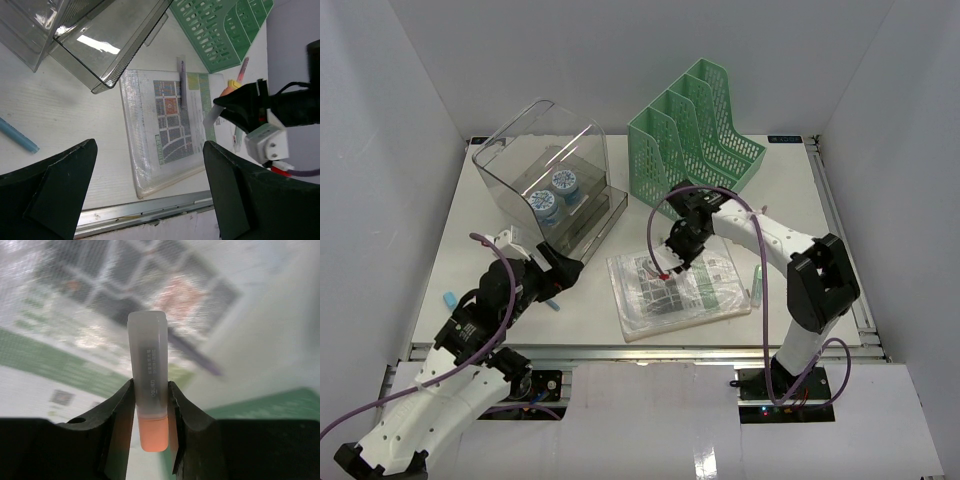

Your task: Organize the desk

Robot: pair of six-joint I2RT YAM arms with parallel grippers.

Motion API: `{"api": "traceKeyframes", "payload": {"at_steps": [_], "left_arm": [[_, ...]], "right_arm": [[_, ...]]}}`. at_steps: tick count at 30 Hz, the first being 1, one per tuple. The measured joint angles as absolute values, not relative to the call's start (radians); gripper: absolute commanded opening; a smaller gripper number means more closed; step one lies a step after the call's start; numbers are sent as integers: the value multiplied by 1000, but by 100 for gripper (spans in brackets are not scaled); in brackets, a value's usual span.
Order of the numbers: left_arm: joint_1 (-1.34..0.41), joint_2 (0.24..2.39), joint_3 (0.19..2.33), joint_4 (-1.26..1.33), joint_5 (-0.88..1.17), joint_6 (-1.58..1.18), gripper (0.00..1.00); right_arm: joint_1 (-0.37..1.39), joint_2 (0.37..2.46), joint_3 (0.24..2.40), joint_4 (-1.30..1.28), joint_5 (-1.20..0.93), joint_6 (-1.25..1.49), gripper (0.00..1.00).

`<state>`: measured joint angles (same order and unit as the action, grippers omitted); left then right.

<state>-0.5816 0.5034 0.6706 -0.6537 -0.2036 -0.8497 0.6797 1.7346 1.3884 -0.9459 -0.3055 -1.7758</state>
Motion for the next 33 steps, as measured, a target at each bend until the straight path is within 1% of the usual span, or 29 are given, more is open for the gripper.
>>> {"api": "traceKeyframes", "payload": {"at_steps": [4,8,12,14,15,17,21,22,23,24,30,33], "left_arm": [[-582,505,689,-674,-219,-865,95],[-582,495,729,-702,-236,-880,95],[-582,483,768,-737,-254,-890,95],[-582,477,781,-757,-263,-893,95],[-582,475,783,-762,-269,-895,95],[-582,472,785,-773,-276,-897,95],[-582,472,785,-795,-282,-899,95],[-582,472,785,-799,-283,-899,95],[-582,473,785,-803,-286,-900,96],[-582,473,785,-808,-289,-900,96],[-582,506,786,-809,-306,-878,96],[-582,609,805,-807,-312,-839,96]], "right_arm": [[773,1733,1568,-871,-315,-1711,14],[851,1812,1701,-760,-280,-1671,14],[904,1958,1820,-672,-240,-1638,20],[912,2015,1837,-624,-225,-1626,24],[914,2033,1837,-606,-215,-1623,27],[919,2060,1836,-568,-197,-1618,36],[924,2071,1834,-483,-169,-1605,73],[925,2071,1834,-463,-165,-1604,79],[927,2070,1832,-443,-163,-1604,83],[928,2066,1822,-424,-161,-1602,86],[930,1969,1698,-394,-167,-1543,91],[914,1885,1656,-396,-205,-1439,93]]}}
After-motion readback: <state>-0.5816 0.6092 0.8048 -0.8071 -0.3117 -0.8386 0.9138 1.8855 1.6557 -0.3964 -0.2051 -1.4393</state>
